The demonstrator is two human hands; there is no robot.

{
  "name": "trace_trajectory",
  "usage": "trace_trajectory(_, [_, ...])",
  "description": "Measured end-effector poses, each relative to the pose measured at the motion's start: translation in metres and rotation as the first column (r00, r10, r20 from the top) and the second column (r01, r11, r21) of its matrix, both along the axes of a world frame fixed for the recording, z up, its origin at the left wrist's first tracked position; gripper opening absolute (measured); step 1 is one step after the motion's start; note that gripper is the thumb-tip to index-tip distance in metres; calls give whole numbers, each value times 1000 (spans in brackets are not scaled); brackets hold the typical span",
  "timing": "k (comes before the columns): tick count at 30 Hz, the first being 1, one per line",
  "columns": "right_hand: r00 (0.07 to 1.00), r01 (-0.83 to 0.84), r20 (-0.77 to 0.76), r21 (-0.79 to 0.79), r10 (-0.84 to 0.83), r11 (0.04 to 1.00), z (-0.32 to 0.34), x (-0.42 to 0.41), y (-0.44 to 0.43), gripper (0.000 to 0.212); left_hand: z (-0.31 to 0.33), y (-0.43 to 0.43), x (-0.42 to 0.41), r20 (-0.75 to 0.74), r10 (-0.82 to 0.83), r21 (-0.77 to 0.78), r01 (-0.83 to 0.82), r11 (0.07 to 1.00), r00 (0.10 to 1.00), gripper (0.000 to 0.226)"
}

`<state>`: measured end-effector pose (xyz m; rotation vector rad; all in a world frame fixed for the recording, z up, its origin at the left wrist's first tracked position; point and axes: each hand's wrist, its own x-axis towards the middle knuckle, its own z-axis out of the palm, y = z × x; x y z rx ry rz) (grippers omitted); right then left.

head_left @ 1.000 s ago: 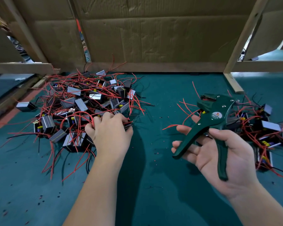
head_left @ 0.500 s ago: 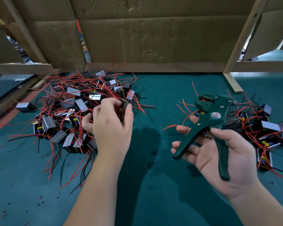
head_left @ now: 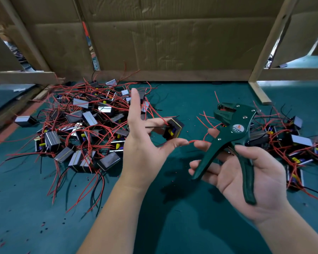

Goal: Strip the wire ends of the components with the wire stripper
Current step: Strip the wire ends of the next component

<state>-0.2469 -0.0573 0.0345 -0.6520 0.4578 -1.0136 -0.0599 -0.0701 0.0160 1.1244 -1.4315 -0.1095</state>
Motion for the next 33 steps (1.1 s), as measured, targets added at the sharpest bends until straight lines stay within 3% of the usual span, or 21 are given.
trace_trajectory(3, [999, -37, 5, -17, 37, 999, 1, 1, 1, 88, 3, 4, -7, -121, -67, 92, 79, 993, 990, 129])
trace_trajectory(8, [993, -116, 22, -8, 117, 993, 1, 2, 4, 76, 3, 5, -12, -280, -177, 94, 211, 973, 943, 126])
trace_trajectory(11, [973, -221, 67, 21, 219, 975, 2, 5, 6, 74, 2, 3, -11, -347, -228, 113, 282, 953, 910, 113])
trace_trajectory(15, [944, -319, 100, 31, 315, 947, 2, 9, 10, 73, 2, 2, -10, -316, -218, 177, 283, 943, 924, 85])
trace_trajectory(21, [973, -192, 142, 69, 180, 979, 5, 4, 4, 77, 5, 2, -5, -361, -283, 95, 337, 937, 889, 99])
trace_trajectory(25, [984, -91, 159, 44, 83, 995, 7, -4, 0, 72, 1, 0, -8, -386, -176, 67, 218, 974, 906, 104])
trace_trajectory(27, [985, -74, 161, 26, 69, 997, 8, -6, 0, 69, 1, 0, -11, -459, -107, 73, 158, 985, 882, 92])
trace_trajectory(29, [985, -69, 159, 24, 65, 997, 8, -6, 0, 68, 3, 0, -13, -487, -71, 106, 139, 985, 870, 63])
trace_trajectory(33, [982, -100, 161, 19, 96, 995, 8, -6, 0, 70, 6, 3, -22, -480, -106, 208, 230, 951, 871, 19])
